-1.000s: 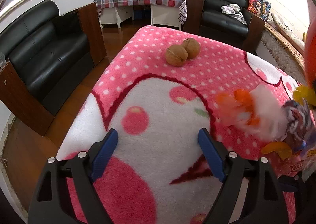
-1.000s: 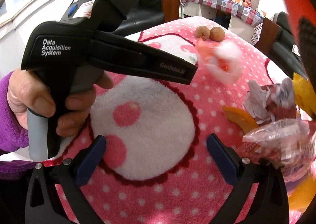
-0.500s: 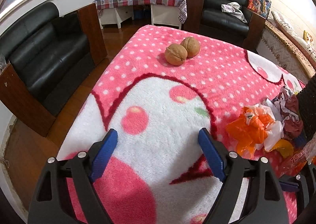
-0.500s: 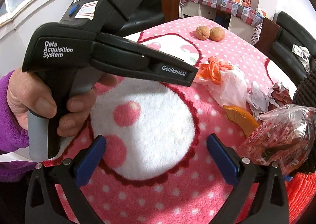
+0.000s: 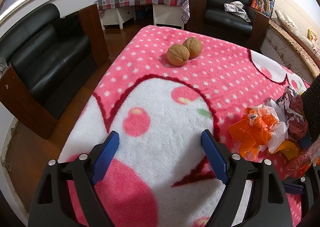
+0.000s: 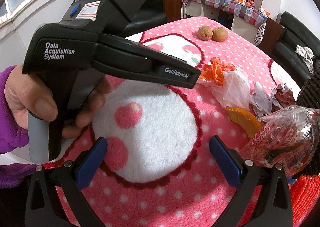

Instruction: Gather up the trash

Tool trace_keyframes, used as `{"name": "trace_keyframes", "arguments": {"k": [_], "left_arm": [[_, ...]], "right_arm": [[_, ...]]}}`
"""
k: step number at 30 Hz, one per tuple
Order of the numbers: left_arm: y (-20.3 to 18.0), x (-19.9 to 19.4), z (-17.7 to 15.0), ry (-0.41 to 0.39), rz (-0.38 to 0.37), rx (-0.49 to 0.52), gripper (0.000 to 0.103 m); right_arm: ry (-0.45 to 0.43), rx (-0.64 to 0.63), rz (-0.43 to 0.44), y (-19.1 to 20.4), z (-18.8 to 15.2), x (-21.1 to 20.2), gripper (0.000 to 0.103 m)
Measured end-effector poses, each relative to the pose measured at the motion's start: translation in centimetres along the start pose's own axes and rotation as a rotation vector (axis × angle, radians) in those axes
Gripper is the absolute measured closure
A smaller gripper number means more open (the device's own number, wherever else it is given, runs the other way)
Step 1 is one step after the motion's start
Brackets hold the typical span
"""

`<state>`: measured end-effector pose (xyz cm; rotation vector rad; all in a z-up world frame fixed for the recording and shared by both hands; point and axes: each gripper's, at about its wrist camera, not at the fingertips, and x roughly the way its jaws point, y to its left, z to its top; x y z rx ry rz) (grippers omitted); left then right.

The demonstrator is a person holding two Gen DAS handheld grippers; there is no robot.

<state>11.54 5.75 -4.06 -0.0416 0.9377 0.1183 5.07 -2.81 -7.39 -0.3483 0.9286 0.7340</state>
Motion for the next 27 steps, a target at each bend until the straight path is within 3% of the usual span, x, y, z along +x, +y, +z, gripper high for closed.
{"name": "trace_keyframes", "arguments": {"k": [6, 11, 21, 24, 27], "left_arm": [[-0.1, 0.0, 0.0, -0.001, 0.003, 0.005, 0.02], [-0.4, -1.5, -0.6, -0.007, -0.044, 0.026, 0.04], [-1.2, -5.7, -2.6, -0.061, -0.082, 0.067, 0.05], [-1.6, -6.6, -3.0, -0.068, -0.085, 0.075, 0.05], [-1.8, -7.5, -3.3, -0.075, -0.096, 0.074, 0.05]], "right_arm": [[0.0, 0.0, 0.0, 0.0, 0.0, 0.0, 0.003], [0.0, 0.0, 0.0, 0.0, 0.0, 0.0, 0.003], [0.013, -0.001, -0.006, 0.1, 0.3, 0.1, 0.003], [-0.014, 0.015, 0.011, 0.4, -0.1, -1.0, 0.017], [-0.062, 0.048, 0.046, 0.4, -1.2, -3.6, 0.018]]}}
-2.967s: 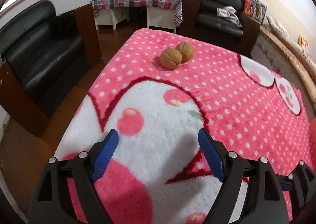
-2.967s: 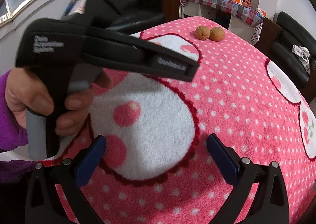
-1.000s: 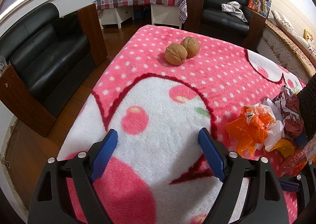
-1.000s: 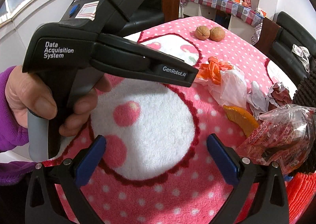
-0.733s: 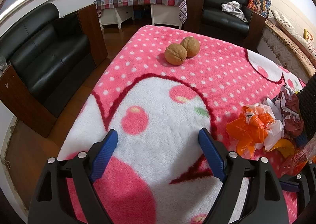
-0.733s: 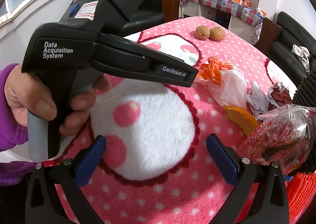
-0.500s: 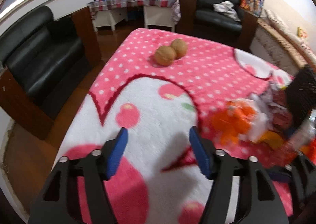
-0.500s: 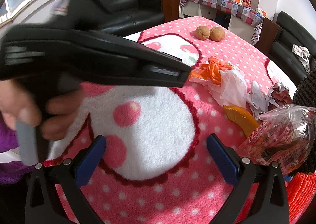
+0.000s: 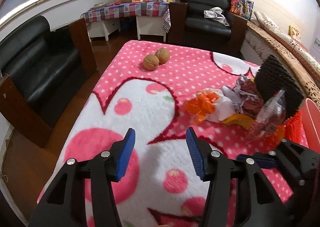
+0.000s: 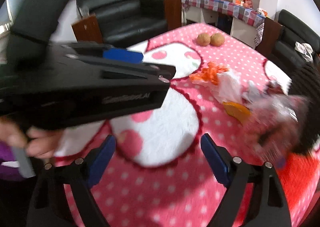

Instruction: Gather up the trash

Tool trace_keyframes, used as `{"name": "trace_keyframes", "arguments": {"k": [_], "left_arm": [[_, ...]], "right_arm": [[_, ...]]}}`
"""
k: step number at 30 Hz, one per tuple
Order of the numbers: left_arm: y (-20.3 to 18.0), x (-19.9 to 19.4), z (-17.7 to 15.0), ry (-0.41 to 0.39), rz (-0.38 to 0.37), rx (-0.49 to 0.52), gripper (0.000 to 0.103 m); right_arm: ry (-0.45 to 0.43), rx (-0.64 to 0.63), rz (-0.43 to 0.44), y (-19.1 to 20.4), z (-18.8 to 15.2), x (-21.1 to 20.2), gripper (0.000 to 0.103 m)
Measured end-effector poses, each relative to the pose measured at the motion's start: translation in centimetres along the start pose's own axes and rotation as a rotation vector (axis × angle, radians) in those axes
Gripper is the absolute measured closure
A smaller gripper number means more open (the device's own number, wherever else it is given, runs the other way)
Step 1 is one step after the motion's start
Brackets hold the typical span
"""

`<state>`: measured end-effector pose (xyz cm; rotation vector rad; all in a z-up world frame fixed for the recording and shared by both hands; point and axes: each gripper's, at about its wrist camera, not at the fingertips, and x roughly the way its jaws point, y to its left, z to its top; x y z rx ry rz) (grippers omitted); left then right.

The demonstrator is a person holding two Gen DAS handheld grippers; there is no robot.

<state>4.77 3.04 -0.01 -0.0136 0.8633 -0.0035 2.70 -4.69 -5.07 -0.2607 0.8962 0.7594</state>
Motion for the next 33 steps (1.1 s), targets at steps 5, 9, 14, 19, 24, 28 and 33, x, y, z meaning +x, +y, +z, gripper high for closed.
{"name": "trace_keyframes", "arguments": {"k": [5, 9, 14, 19, 24, 28, 33], "left_arm": [[-1.1, -1.3, -0.7, -0.015, -0.029, 0.015, 0.05], [-2.3, -2.0, -1.2, -0.025, -0.06, 0.02, 0.05], [-3.8, -2.8, -2.0, -0.032, -0.079, 0.037, 0.051], [-4.4, -3.3, -2.5, -0.037, -0.077, 0.043, 0.051], [-4.8, -3.8, -2.7, -0.039, -0.087, 0.04, 0.051], [-5.0, -4.0, -2.7, -0.048, -0.084, 0.042, 0.051], [-5.3, -4.2, -2.7, -0.054, -0.083, 0.048, 0.051]], "right_arm": [[-0.099, 0.048, -0.016, 0.1, -2.9, -6.0, 0.018], [-0.232, 0.196, -0.164, -1.3, -4.8, -9.9, 0.018], [-0.309, 0.385, -0.306, -3.7, -6.9, -11.9, 0.019], [-0.313, 0.439, -0.377, -3.9, -8.2, -12.1, 0.019], [-0.334, 0.456, -0.421, -4.1, -9.1, -13.1, 0.019], [-0.355, 0.46, -0.452, -3.9, -9.5, -13.9, 0.019], [-0.367, 0.472, -0.467, -4.0, -9.5, -14.2, 0.021]]}}
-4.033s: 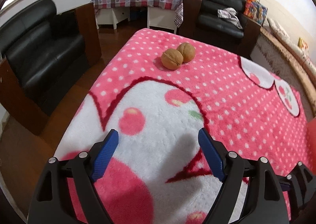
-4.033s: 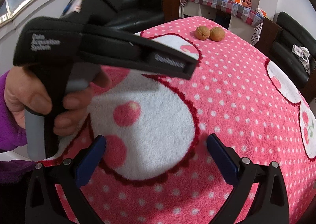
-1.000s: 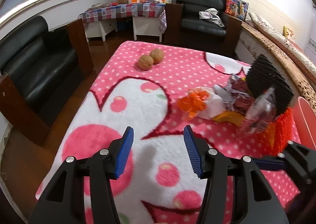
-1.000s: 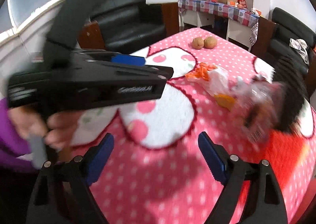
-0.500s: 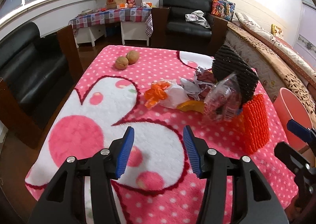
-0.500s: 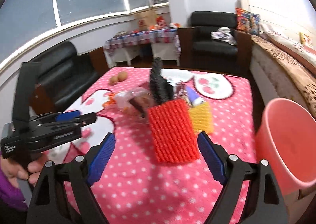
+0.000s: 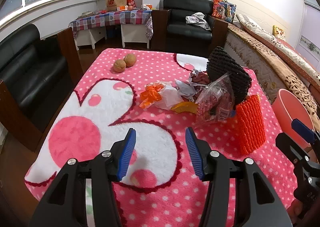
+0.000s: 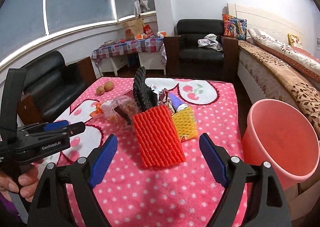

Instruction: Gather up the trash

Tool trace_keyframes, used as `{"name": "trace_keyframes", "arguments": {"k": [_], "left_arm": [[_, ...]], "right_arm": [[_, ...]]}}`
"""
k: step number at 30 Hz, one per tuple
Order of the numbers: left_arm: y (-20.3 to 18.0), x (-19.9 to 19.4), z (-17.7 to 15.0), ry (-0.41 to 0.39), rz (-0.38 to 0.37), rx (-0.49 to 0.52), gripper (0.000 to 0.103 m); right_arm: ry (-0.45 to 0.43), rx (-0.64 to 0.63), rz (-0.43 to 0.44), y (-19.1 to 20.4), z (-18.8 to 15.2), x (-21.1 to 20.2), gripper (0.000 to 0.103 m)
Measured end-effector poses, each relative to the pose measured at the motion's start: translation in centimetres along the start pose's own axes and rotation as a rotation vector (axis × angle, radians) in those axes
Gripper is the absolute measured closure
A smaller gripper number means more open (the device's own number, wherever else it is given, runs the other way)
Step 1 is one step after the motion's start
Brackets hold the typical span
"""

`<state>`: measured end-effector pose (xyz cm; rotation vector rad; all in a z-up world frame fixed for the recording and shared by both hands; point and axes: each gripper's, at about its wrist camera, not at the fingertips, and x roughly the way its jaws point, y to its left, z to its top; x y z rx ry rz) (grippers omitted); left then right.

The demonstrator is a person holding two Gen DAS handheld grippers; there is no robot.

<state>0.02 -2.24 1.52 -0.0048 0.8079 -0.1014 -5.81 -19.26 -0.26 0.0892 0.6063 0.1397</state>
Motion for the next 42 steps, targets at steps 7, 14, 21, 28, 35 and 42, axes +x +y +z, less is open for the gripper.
{"name": "trace_keyframes", "arguments": {"k": [7, 14, 21, 28, 35, 42], "left_arm": [[-0.11, 0.04, 0.05, 0.004, -0.002, 0.0, 0.051], [-0.2, 0.16, 0.06, 0.01, -0.004, -0.001, 0.051], [-0.25, 0.18, 0.04, 0.009, -0.005, 0.001, 0.051], [-0.54, 0.13, -0.08, 0.006, -0.011, 0.009, 0.051], [-0.72, 0.02, -0.18, 0.004, -0.015, 0.014, 0.051], [-0.79, -0.02, -0.22, 0.004, -0.016, 0.016, 0.051]], "right_arm": [[-0.001, 0.004, -0.01, -0.08, 0.09, 0.01, 0.021], [0.0, 0.009, -0.012, -0.25, 0.07, 0.07, 0.021], [0.0, 0.009, -0.012, -0.27, 0.08, 0.04, 0.021], [-0.001, 0.015, -0.014, -0.36, -0.06, 0.09, 0.021], [0.0, 0.015, -0.014, -0.43, -0.09, 0.06, 0.021], [0.0, 0.015, -0.014, -0.45, -0.07, 0.04, 0.021]]}}
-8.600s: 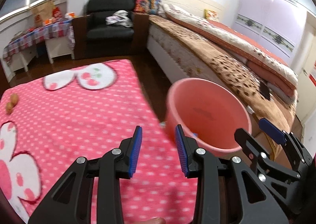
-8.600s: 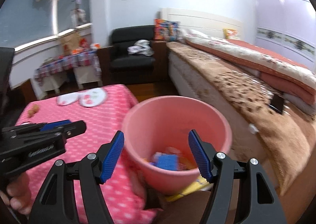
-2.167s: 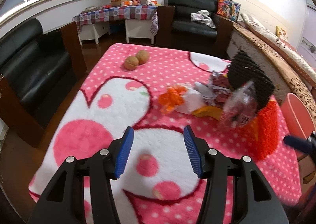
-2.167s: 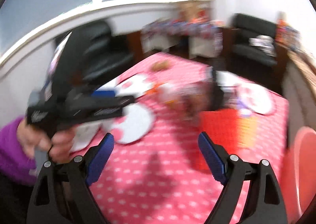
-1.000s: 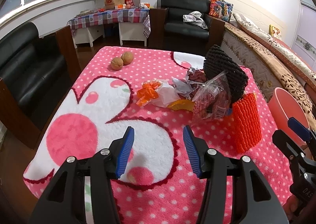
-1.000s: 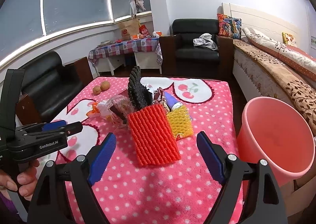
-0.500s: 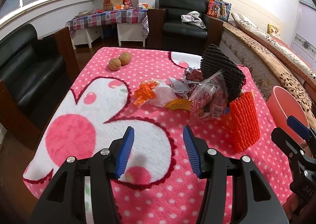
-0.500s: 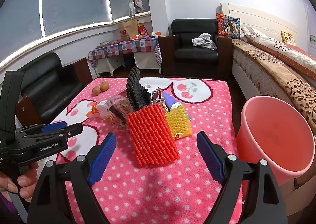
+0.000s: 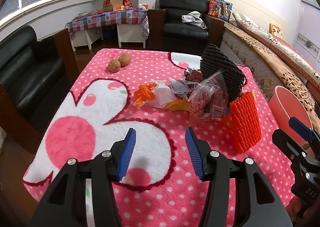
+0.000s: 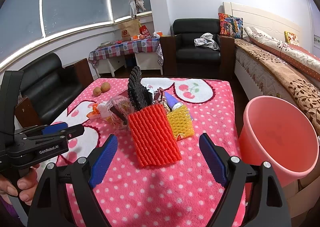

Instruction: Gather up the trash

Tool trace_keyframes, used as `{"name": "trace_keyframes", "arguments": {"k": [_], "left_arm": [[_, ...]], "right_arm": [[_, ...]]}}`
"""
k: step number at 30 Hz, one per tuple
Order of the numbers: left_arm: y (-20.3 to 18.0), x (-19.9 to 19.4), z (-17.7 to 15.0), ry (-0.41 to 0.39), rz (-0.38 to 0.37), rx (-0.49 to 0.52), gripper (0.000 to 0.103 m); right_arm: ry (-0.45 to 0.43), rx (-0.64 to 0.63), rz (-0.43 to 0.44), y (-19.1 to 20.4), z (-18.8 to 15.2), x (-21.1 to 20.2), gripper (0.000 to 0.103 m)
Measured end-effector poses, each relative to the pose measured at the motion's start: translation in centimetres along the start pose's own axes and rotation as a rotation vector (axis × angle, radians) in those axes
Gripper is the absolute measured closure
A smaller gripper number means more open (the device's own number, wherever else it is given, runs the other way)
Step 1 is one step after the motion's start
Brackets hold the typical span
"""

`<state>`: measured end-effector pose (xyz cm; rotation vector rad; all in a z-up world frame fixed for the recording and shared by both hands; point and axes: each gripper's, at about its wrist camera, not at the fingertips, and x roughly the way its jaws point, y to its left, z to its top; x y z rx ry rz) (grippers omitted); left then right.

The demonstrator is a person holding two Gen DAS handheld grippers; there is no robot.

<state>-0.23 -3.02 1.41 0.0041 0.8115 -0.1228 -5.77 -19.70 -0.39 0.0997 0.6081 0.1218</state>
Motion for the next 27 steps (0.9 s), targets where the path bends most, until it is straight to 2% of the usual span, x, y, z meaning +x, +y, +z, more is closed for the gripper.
{"name": "trace_keyframes", "arguments": {"k": [27], "left_arm": [[0.11, -0.15, 0.14, -0.012, 0.02, -0.002, 0.051]], "right_arm": [[0.006, 0.016, -0.018, -0.06, -0.57, -0.24, 0.021]]}}
